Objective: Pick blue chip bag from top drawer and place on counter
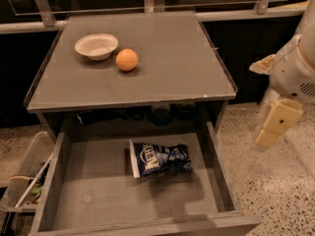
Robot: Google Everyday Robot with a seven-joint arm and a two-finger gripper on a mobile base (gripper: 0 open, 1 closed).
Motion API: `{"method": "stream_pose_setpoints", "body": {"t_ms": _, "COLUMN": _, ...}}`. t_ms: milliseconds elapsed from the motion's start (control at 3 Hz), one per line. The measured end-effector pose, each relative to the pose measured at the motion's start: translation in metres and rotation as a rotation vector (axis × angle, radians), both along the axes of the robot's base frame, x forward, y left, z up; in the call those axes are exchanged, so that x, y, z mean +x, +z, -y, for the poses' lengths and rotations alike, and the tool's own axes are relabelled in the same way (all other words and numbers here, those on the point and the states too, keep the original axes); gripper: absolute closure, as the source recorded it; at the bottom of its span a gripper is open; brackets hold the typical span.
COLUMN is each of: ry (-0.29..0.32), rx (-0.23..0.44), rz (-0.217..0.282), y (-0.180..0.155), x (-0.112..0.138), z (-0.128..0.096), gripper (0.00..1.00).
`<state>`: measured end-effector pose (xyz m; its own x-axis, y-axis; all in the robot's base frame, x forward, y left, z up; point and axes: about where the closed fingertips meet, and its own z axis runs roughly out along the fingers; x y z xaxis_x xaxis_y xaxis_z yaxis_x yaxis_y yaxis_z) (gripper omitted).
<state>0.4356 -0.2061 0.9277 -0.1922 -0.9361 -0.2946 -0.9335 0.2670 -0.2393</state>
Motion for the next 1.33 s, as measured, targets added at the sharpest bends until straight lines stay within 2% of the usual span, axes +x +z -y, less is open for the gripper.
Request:
{"method": "stream_pose_setpoints", "body": {"t_ms": 333, "ry": 0.018, "rx": 0.072, "rz": 0.059, "y": -0.026, "x": 0.008, "z": -0.005, "gripper": 0.0}}
{"method": "stream_pose_setpoints", "body": {"t_ms": 667, "ry": 0.018, "rx": 0.072, "rz": 0.059, "y": -0.026, "x": 0.008, "z": -0.005, "gripper": 0.0}}
{"method": "stream_pose_setpoints", "body": {"t_ms": 1000, "ry": 0.027, "rx": 0.098, "rz": 0.012, "y": -0.057, "x": 0.006, "z": -0.018, "gripper": 0.0}}
{"method": "stream_pose_setpoints", "body": {"t_ms": 1333, "ry": 0.061, "rx": 0.15, "rz": -0.057, "y": -0.114, "x": 0.003, "z": -0.044, "gripper": 0.0}}
